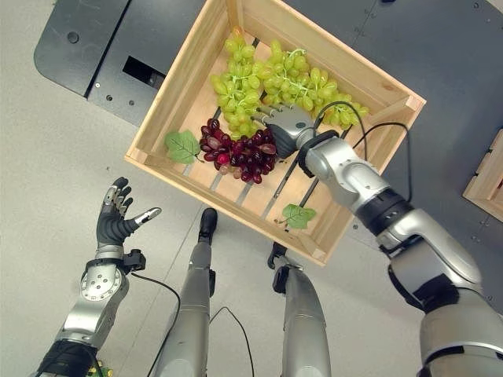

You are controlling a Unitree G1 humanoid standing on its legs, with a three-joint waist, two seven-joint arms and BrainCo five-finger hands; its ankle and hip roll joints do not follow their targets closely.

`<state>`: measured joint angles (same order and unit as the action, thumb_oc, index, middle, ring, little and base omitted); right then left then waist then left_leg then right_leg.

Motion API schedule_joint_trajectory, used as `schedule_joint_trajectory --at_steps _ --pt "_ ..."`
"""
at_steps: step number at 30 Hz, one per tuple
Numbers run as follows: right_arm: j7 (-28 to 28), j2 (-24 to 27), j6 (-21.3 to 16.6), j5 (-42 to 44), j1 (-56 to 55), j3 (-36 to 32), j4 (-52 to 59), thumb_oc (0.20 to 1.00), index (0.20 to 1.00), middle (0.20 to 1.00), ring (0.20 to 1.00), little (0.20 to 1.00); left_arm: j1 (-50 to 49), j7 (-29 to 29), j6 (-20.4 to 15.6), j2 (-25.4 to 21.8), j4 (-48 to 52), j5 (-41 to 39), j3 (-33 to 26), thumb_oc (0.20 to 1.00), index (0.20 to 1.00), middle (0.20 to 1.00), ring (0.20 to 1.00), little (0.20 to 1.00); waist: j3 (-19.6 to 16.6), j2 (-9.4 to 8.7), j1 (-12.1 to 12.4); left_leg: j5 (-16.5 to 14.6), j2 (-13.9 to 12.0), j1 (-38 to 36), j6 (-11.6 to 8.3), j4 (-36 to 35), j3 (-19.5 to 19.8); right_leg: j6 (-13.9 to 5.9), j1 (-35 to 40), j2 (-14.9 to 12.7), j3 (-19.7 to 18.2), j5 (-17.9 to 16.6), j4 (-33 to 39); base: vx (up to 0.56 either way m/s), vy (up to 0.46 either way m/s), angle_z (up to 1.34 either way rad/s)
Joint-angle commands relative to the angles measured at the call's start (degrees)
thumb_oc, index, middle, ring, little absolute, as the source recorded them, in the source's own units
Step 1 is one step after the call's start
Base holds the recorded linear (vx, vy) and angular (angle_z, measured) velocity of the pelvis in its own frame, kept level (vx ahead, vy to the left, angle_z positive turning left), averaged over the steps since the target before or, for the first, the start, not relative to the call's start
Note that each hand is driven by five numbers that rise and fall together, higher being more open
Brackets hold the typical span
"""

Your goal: Pick up the fruits from the basket on one side to the basket on the other side

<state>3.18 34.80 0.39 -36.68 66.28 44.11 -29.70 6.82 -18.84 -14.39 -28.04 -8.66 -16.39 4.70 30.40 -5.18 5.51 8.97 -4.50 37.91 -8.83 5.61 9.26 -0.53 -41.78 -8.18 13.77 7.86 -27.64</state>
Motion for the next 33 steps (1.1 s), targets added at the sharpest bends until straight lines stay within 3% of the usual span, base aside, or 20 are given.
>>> schedule_joint_trajectory --at_steps 1,11,21,32,33 --pt "-1.28 -0.33 0.19 -0.69 4.23 2.62 -2.13 1.000 1.000 1.000 1.000 1.000 0.54 -1.24 -2.13 -1.24 1.66 2.64 0.34 1.000 1.000 1.000 1.000 1.000 -0.61 -1.01 -0.02 -5.33 2.44 -3.74 3.80 1.57 -1.04 -6.52 1.87 -0.64 -0.97 -5.02 7.18 0.00 0.000 0.00" --pt "-1.96 -7.46 1.63 -1.71 2.96 5.74 -13.63 1.000 1.000 1.000 1.000 1.000 1.85 -1.69 -2.57 -0.72 0.85 1.96 2.93 1.000 1.000 1.000 1.000 1.000 -0.61 -0.04 0.71 -5.81 2.57 -3.62 3.82 1.67 -0.15 -6.43 1.51 -0.83 -0.67 -3.73 5.82 0.00 0.000 0.00" --pt "-4.28 -11.33 3.27 -1.55 2.70 6.62 -23.97 1.000 1.000 1.000 1.000 1.000 3.13 -2.14 -3.02 -0.47 0.35 1.39 5.10 1.000 1.000 1.000 1.000 1.000 -0.61 1.44 1.56 -4.87 2.58 -2.14 3.71 1.53 0.90 -6.29 -0.16 -1.03 -0.06 -3.77 4.87 0.00 0.000 0.00" --pt "-3.63 -10.97 2.78 0.09 0.21 5.47 -18.72 1.000 1.000 1.000 1.000 1.000 2.60 -2.62 -2.58 -0.37 0.45 2.22 4.50 1.000 1.000 1.000 1.000 1.000 -0.61 0.61 1.05 -5.43 2.40 -2.87 3.71 1.30 0.99 -6.36 0.07 -1.11 -0.13 -3.20 4.28 0.00 -0.001 0.01" --pt "-3.45 -11.16 2.76 0.08 -0.16 5.51 -19.22 0.868 0.868 0.868 0.868 0.868 2.90 -2.55 -2.54 -0.31 0.54 2.12 4.60 1.000 1.000 1.000 1.000 1.000 -0.61 0.66 1.06 -5.01 2.40 -2.34 3.72 1.26 1.06 -6.30 -0.36 -1.09 -0.04 -3.70 4.51 0.00 0.000 0.00"
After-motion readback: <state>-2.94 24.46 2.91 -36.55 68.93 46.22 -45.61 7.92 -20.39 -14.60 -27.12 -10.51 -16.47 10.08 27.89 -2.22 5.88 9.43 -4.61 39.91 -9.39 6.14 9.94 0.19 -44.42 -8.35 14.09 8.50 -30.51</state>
